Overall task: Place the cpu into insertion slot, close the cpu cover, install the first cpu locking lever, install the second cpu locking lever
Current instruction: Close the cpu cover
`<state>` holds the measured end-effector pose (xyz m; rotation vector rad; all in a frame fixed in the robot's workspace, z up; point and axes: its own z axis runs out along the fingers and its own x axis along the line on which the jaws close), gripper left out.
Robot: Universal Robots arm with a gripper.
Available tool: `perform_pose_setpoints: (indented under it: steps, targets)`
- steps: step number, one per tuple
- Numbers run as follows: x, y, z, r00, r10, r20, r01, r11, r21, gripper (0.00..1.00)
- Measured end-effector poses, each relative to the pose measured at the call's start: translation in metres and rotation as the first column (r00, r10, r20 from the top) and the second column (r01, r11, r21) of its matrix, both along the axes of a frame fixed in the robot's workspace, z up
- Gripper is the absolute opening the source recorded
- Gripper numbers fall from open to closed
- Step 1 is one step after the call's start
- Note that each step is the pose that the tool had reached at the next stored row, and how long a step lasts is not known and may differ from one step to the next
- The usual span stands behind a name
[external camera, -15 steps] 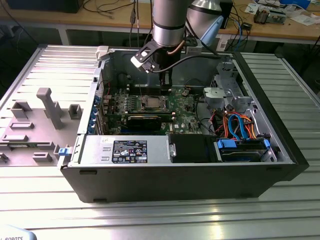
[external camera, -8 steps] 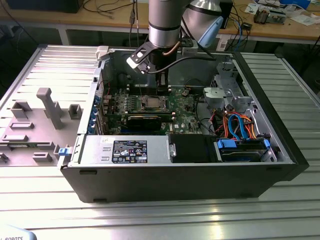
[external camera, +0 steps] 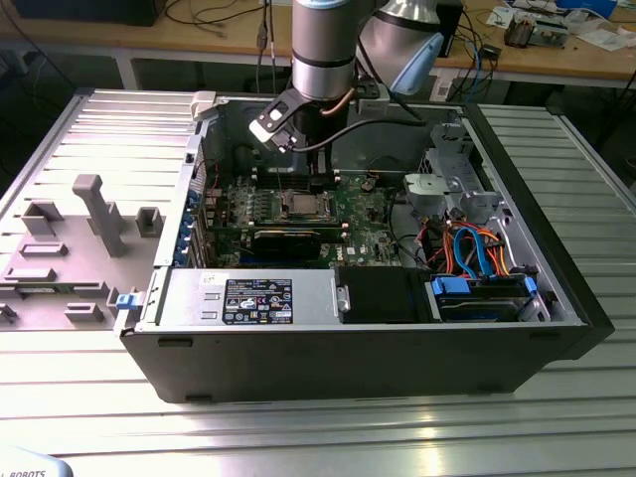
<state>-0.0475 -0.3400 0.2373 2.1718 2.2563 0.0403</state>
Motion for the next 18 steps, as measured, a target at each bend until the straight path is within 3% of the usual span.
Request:
perform_pose_setpoints:
  steps: [7,8,12,18]
  targets:
    - [-0.0125,0.0001,-0.0037,1.0,0.009,-0.0009,-0.009,1.0,0.0006,0.11]
    - [-0.013,0.0001,-0.0038,0.9999,0.011,-0.003,-0.011,0.9999,0.0005,0.11]
    - [-0.0137,0.0,-0.0043,0.9995,0.02,-0.0238,-0.02,0.9998,0.0005,0.11]
    - [-0.0136,0.0,-0.0046,0.9995,0.02,-0.0261,-0.02,0.9998,0.0008,0.11]
